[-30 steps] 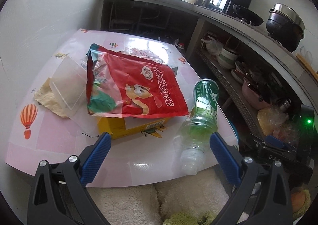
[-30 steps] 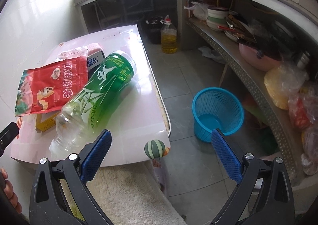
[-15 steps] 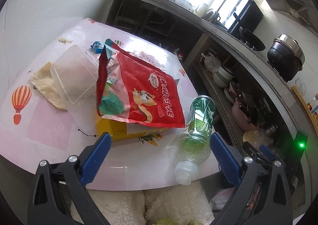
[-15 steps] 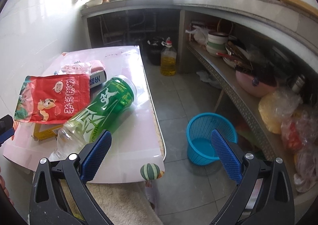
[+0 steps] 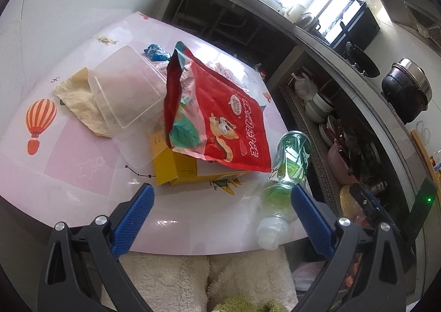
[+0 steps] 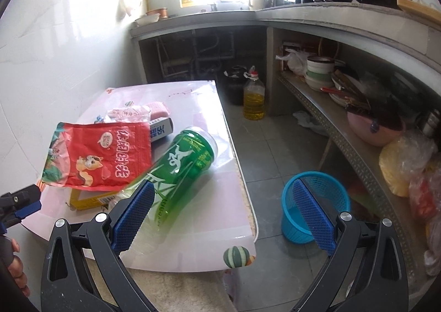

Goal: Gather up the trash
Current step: 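Move the left tool over the table toward the blue candy wrapper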

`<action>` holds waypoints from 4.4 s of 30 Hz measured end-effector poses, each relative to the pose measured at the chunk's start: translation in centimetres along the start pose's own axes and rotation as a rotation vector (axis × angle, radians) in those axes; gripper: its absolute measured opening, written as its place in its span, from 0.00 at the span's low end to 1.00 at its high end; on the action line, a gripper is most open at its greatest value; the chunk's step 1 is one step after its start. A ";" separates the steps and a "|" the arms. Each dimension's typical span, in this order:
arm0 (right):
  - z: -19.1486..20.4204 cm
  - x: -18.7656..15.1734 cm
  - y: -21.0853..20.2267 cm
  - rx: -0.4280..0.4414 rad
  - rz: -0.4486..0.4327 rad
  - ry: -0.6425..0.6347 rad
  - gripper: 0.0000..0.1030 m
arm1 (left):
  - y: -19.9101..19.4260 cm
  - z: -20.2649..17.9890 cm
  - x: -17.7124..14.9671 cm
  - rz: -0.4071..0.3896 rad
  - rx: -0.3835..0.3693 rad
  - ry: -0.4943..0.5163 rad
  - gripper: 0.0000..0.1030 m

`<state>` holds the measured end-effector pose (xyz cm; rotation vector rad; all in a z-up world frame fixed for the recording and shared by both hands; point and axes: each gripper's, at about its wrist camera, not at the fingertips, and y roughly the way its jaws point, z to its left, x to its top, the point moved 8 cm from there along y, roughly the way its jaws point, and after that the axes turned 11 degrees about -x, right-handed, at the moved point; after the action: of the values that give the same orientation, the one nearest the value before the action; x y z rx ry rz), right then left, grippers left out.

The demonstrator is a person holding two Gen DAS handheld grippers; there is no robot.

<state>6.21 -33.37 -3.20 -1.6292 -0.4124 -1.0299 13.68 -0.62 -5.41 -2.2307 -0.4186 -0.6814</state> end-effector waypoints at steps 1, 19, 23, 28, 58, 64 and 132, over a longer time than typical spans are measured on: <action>0.1 0.2 0.0 0.008 -0.006 0.005 0.93 | -0.1 0.0 0.0 0.000 0.003 0.008 0.95; 3.2 0.2 1.0 0.115 0.042 -0.020 0.93 | -3.2 1.3 2.9 -0.150 0.007 0.097 0.94; 3.6 0.3 1.1 0.116 0.050 -0.028 0.93 | -3.3 1.9 4.0 -0.164 -0.009 0.091 0.92; 4.1 0.3 1.3 0.132 0.067 -0.027 0.93 | -2.9 1.4 6.3 -0.173 -0.042 0.131 0.85; 5.6 -3.3 7.6 0.443 0.513 0.289 0.93 | 1.3 -0.1 13.5 -0.069 0.077 0.264 0.60; 5.2 -3.8 7.3 0.431 0.526 0.304 0.93 | -1.1 -1.5 12.0 -0.119 0.018 0.266 0.60; 14.4 12.6 22.5 0.561 0.755 0.106 0.92 | 12.7 12.7 25.5 0.306 0.129 -0.138 0.73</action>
<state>35.37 -30.63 -7.05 -1.0667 0.0121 -0.3689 44.70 2.57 -4.87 -2.1632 -0.1759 -0.3319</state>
